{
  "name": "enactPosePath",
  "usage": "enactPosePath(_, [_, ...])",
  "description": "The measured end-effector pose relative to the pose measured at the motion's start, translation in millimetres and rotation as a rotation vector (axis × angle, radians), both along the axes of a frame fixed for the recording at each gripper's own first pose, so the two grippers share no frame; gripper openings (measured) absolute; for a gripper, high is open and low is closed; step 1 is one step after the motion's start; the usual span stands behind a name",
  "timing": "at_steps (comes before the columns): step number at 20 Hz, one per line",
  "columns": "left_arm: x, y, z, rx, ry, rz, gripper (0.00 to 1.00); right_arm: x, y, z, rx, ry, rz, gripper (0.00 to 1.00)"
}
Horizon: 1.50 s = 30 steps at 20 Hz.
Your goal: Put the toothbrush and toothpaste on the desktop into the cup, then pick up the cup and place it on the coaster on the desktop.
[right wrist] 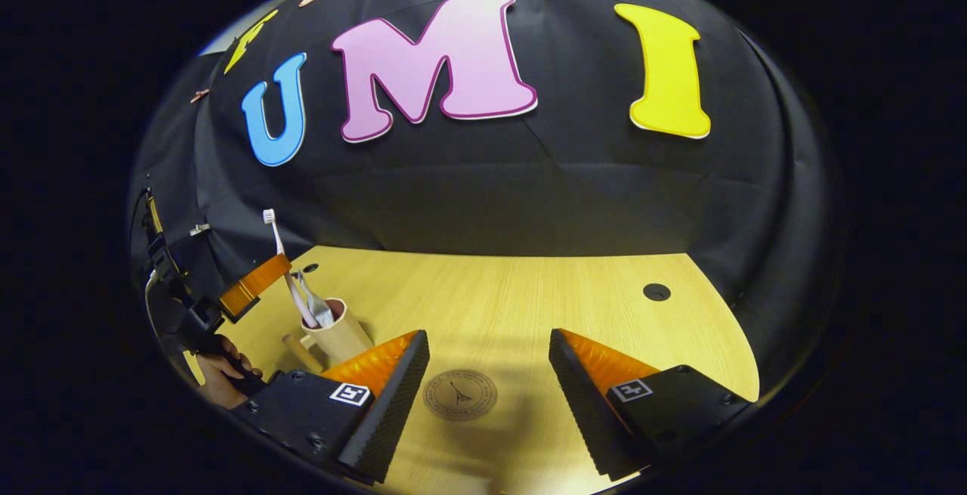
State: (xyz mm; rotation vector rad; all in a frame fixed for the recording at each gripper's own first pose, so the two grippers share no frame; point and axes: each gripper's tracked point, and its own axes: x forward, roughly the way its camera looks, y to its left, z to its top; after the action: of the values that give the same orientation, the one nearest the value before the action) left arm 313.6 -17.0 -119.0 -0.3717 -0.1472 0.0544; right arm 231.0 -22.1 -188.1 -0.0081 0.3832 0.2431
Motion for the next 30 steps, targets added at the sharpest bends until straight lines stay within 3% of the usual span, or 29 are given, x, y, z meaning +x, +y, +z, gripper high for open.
enactPosePath(4, [-1.6,-5.5,-11.0,0.025,0.033,0.007,0.12,-6.5,-9.7,-3.1,-0.002,0.013,-0.017,0.98])
enactPosePath(5, [-2.9,-6.5,-9.7,0.034,0.036,0.004,0.24,-7.8,-11.3,-2.4,0.002,0.015,-0.019,0.98])
enactPosePath(6, [-3.5,-7.9,-8.5,0.045,0.038,0.0,0.31,-9.4,-12.8,-1.9,0.003,0.016,-0.022,0.98])
enactPosePath(7, [-6.6,-7.8,-5.6,0.057,0.041,-0.002,0.27,-9.6,-14.6,-1.3,0.004,0.013,-0.024,0.98])
enactPosePath(9, [-10.3,-10.8,-4.0,0.086,0.062,-0.031,0.6,-10.9,-17.7,0.3,0.006,0.011,-0.028,0.98])
enactPosePath(11, [-16.3,-10.0,-12.1,0.117,0.118,-0.042,0.74,-14.5,-21.6,0.4,0.012,0.017,-0.032,0.98])
enactPosePath(12, [-18.0,-7.9,-14.0,0.139,0.139,-0.041,1.0,-16.6,-23.6,0.7,0.016,0.018,-0.035,0.98])
enactPosePath(13, [-23.8,-7.0,-12.0,0.157,0.151,-0.044,0.96,-18.3,-24.4,1.4,0.019,0.019,-0.038,0.98])
enactPosePath(20, [-38.2,-5.0,-2.2,0.235,0.253,-0.081,0.97,-30.9,-40.0,5.6,0.038,0.027,-0.064,0.98])
enactPosePath(26, [-42.0,-8.1,-11.1,0.195,0.39,-0.116,0.97,-41.5,-49.9,16.3,0.059,0.024,-0.089,0.98])
enactPosePath(30, [-46.5,-10.0,-35.7,0.181,0.548,-0.168,0.98,-48.1,-57.3,21.9,0.08,0.024,-0.104,0.98])
